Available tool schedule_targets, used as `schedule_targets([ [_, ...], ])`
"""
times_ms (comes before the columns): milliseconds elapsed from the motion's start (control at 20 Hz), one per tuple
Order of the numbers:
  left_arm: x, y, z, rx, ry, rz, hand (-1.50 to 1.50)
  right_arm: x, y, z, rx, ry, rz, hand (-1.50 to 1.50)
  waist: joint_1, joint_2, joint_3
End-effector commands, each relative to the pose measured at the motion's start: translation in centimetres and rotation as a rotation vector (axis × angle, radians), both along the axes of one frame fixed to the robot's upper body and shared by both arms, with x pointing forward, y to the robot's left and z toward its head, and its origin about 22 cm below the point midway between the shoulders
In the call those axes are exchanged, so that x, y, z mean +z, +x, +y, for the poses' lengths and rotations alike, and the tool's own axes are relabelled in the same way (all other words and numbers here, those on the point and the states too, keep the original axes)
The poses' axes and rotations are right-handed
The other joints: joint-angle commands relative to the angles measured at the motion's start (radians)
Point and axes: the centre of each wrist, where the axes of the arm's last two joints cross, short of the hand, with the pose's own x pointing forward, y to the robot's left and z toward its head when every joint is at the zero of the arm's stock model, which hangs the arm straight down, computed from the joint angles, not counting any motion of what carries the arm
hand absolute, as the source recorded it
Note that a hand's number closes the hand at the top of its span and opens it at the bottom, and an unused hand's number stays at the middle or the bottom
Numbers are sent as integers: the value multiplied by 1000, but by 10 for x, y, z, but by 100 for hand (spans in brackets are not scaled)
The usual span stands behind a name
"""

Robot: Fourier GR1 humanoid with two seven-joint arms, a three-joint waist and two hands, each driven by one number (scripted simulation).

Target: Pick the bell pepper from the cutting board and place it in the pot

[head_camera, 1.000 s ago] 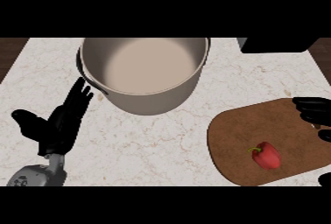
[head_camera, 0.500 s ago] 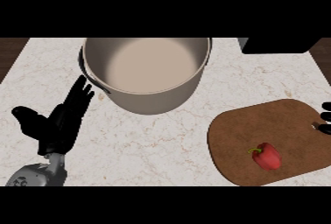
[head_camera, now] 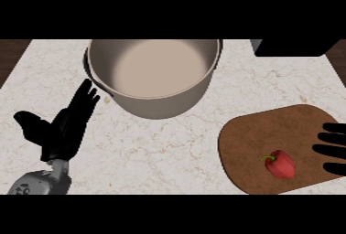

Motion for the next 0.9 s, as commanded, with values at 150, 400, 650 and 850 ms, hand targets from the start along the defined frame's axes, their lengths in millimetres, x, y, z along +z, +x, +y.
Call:
schedule_targets([
  [150, 4, 9, -18, -11, -3, -22, 0, -22, 7, -2, -23, -155, 58, -150, 11, 3, 0],
  [400, 13, 1, -4, -15, 2, 6, 0, -35, 12, -19, -70, -182, -1, -150, 9, 1, 0],
  [650, 13, -8, -8, -5, 6, -16, 0, -65, -1, -8, -67, -146, 21, -150, 1, -1, 0],
  [850, 5, -9, -1, -22, 1, 3, 0, -68, -3, 20, -47, -110, 24, -150, 7, 0, 0],
])
